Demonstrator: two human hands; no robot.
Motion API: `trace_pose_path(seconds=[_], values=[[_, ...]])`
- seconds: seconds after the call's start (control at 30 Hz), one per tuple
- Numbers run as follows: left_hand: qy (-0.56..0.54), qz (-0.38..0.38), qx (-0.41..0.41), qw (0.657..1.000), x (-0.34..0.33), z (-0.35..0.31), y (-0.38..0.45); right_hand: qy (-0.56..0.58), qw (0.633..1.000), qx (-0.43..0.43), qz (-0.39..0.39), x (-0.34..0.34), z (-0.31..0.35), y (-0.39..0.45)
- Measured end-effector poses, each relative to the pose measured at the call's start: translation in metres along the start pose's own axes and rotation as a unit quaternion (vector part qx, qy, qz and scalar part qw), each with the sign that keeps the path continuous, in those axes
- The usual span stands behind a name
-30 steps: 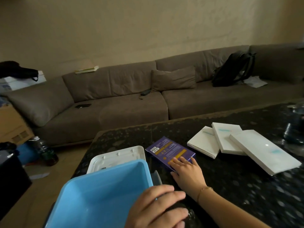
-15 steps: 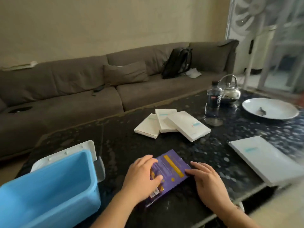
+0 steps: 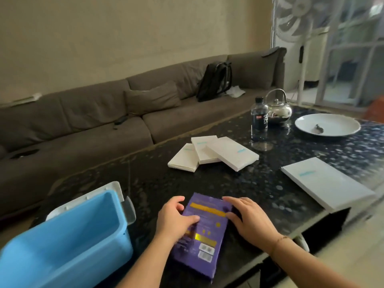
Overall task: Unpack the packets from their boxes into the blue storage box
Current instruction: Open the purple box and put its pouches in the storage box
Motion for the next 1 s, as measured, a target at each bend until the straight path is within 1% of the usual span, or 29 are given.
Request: trace_pose_path(seconds=[0.03, 0.07, 0.1, 0.13, 0.17, 0.2, 0.27, 0.33, 0.37, 0.4, 0.43, 0.47, 0.5, 0.53, 0.57, 0.6, 0.63, 0.67, 0.73, 0.8, 0.83, 0.93, 1.0], values=[[0.017, 0.004, -0.003, 1.0, 0.002, 0.006, -0.003, 0.03, 0.999, -0.012, 0.002, -0.001, 0.011, 0.0], [0.067, 0.021, -0.008, 0.997, 0.003, 0.011, -0.005, 0.037, 0.999, -0.034, 0.009, -0.003, 0.024, 0.0], [0.142, 0.048, -0.009, 0.989, 0.002, 0.018, -0.009, 0.01, 0.997, -0.068, 0.022, -0.006, 0.034, 0.002], [0.2, 0.071, -0.001, 0.977, 0.0, 0.024, -0.016, -0.052, 0.991, -0.111, 0.045, -0.007, 0.044, 0.002], [0.225, 0.077, 0.004, 0.971, -0.001, 0.028, -0.023, -0.116, 0.979, -0.156, 0.065, -0.008, 0.053, 0.001], [0.23, 0.064, 0.001, 0.971, -0.001, 0.029, -0.029, -0.153, 0.966, -0.191, 0.084, -0.007, 0.059, 0.001], [0.202, 0.039, -0.011, 0.978, 0.001, 0.029, -0.033, -0.159, 0.955, -0.227, 0.108, -0.009, 0.071, 0.001], [0.159, 0.046, -0.03, 0.986, 0.005, 0.032, -0.035, -0.108, 0.963, -0.234, 0.074, -0.019, 0.08, 0.003], [0.105, 0.072, -0.039, 0.991, 0.005, 0.035, -0.033, -0.046, 0.972, -0.23, 0.033, -0.024, 0.083, 0.006], [0.005, 0.101, -0.055, 0.993, 0.009, 0.038, -0.03, 0.034, 0.974, -0.225, -0.008, -0.028, 0.087, 0.009], [-0.125, 0.122, -0.063, 0.983, 0.014, 0.039, -0.029, 0.108, 0.97, -0.214, -0.041, -0.028, 0.09, 0.015], [-0.242, 0.127, -0.057, 0.96, 0.02, 0.036, -0.032, 0.16, 0.964, -0.196, -0.079, -0.026, 0.092, 0.02], [-0.344, 0.129, -0.044, 0.929, 0.024, 0.035, -0.033, 0.189, 0.96, -0.167, -0.121, -0.022, 0.093, 0.026], [-0.425, 0.135, -0.032, 0.895, 0.027, 0.031, -0.034, 0.198, 0.958, -0.133, -0.159, -0.02, 0.091, 0.032], [-0.482, 0.142, -0.015, 0.864, 0.027, 0.028, -0.033, 0.206, 0.955, -0.098, -0.189, -0.018, 0.089, 0.037], [-0.522, 0.144, 0.004, 0.84, 0.027, 0.023, -0.037, 0.22, 0.952, -0.066, -0.2, -0.016, 0.087, 0.04], [-0.555, 0.137, 0.027, 0.82, 0.025, 0.024, -0.038, 0.229, 0.952, -0.04, -0.197, -0.016, 0.085, 0.041], [-0.57, 0.127, 0.039, 0.811, 0.026, 0.024, -0.042, 0.233, 0.953, -0.02, -0.19, -0.015, 0.083, 0.041], [-0.567, 0.113, 0.053, 0.814, 0.026, 0.027, -0.046, 0.204, 0.963, 0.015, -0.176, -0.017, 0.079, 0.041], [-0.575, 0.101, 0.062, 0.81, 0.032, 0.026, -0.048, 0.141, 0.974, 0.061, -0.169, -0.017, 0.075, 0.045], [-0.576, 0.097, 0.064, 0.809, 0.036, 0.024, -0.047, 0.133, 0.974, 0.085, -0.165, -0.017, 0.075, 0.048], [-0.555, 0.094, 0.054, 0.825, 0.045, 0.012, -0.044, 0.191, 0.961, 0.124, -0.157, -0.013, 0.078, 0.059], [-0.54, 0.088, 0.046, 0.836, 0.048, 0.006, -0.044, 0.193, 0.959, 0.127, -0.165, -0.012, 0.08, 0.062]])
Point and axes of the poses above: each hand's wrist, its own y-axis towards the middle knuckle, its own x-axis out of the back of the hand, z = x × y, the point moved 1 cm from there along y, towards the middle knuckle, and after that the axes turned 8 degrees about -y, right-handed, at the moved point
